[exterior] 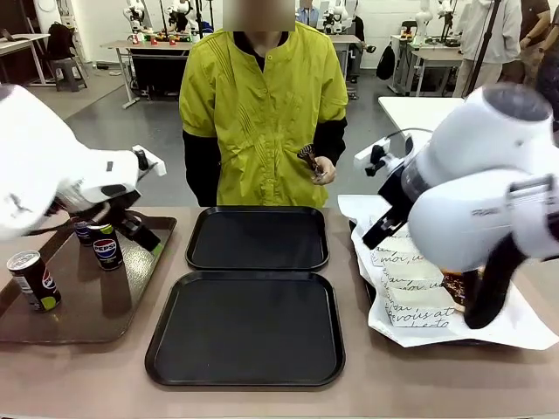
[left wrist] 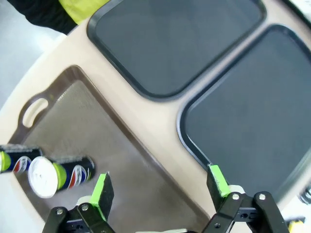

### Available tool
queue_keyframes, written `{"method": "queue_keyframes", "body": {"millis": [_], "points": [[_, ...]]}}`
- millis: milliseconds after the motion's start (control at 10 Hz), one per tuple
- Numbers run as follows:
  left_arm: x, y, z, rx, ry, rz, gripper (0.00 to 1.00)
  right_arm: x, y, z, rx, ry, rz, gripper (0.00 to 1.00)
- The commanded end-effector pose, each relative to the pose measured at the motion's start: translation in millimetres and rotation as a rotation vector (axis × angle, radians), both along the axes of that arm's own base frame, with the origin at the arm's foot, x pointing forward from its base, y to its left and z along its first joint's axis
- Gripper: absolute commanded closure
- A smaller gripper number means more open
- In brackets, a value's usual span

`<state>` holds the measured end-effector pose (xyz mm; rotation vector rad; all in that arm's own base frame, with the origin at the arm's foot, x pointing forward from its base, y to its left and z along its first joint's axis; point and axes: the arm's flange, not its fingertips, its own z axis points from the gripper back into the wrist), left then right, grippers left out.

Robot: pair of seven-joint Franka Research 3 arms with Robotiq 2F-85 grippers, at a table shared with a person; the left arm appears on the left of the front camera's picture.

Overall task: Set up donuts and drinks on trays.
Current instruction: Pick up one Pepsi coke and place it on the Flat Tray.

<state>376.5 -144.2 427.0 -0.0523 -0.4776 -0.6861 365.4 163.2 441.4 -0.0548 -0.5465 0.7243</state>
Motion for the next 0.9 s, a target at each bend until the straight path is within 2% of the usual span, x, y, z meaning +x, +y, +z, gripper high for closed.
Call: {"method": "queue_keyframes", "body": {"millis": [0, 200, 300, 400, 500, 800], "points": [[-132.4, 64.1, -6.5, -0.004, 0.073, -0.029, 0.0, -149.6, -64.0, -5.1, -0.086, 0.051, -0.069, 0.0], [-177.4, 74.4, -3.2, 0.007, 0.107, -0.037, 0.0, -194.3, -82.2, -4.3, -0.103, 0.086, -0.042, 0.0], [-185.2, 76.1, -7.5, 0.018, 0.11, -0.019, 0.0, -198.5, -88.3, -9.3, -0.082, 0.117, -0.033, 0.0], [-169.2, 71.5, -19.9, 0.186, -0.035, 0.051, 0.0, -177.6, -91.1, -19.7, -0.231, -0.028, -0.107, 0.0], [-79.6, 40.0, 84.7, 0.016, 0.132, -0.034, 0.0, -105.3, -41.2, 93.5, -0.107, 0.106, -0.06, 0.0], [-79.6, 40.0, 84.7, 0.016, 0.132, -0.034, 0.0, -105.3, -41.2, 93.5, -0.107, 0.106, -0.06, 0.0]]}}
